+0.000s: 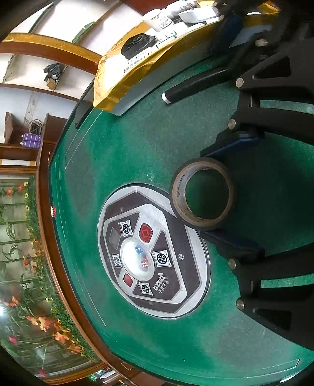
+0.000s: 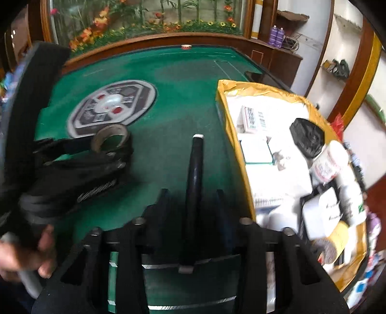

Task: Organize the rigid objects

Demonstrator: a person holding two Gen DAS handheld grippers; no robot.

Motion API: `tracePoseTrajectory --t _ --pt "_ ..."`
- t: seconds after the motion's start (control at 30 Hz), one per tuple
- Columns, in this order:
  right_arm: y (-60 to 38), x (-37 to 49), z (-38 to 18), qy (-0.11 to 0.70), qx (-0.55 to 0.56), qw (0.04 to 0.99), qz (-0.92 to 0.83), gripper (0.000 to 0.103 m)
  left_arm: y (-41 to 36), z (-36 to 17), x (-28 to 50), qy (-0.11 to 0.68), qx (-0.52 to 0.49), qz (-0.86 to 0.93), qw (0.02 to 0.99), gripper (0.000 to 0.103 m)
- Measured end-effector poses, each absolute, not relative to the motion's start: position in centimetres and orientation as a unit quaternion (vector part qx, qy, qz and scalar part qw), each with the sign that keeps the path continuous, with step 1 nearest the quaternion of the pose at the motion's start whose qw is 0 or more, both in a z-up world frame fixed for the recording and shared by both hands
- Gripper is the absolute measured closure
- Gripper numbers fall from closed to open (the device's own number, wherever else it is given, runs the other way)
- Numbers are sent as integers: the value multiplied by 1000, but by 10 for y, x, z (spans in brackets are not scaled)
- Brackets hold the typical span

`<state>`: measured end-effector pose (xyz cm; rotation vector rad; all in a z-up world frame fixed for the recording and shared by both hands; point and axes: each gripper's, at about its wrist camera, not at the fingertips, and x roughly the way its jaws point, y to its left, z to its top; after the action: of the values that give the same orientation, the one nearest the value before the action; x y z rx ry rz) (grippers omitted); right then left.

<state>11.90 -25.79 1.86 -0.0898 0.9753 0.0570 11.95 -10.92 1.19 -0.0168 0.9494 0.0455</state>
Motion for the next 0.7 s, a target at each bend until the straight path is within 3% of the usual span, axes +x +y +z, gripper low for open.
tracePoseTrajectory --t 0.07,0.2,0.33,0.7 --pt "-254 127 16 475 -56 878 26 85 -109 12 119 457 -7 22 889 44" --pt "-247 127 14 470 -82 879 25 89 -109 12 119 456 -7 21 890 43" --pt "-246 117 17 477 -25 872 105 89 -108 12 119 456 -7 21 890 43" --pt "-241 112 10 471 -44 877 85 89 -108 12 120 455 -9 24 890 40"
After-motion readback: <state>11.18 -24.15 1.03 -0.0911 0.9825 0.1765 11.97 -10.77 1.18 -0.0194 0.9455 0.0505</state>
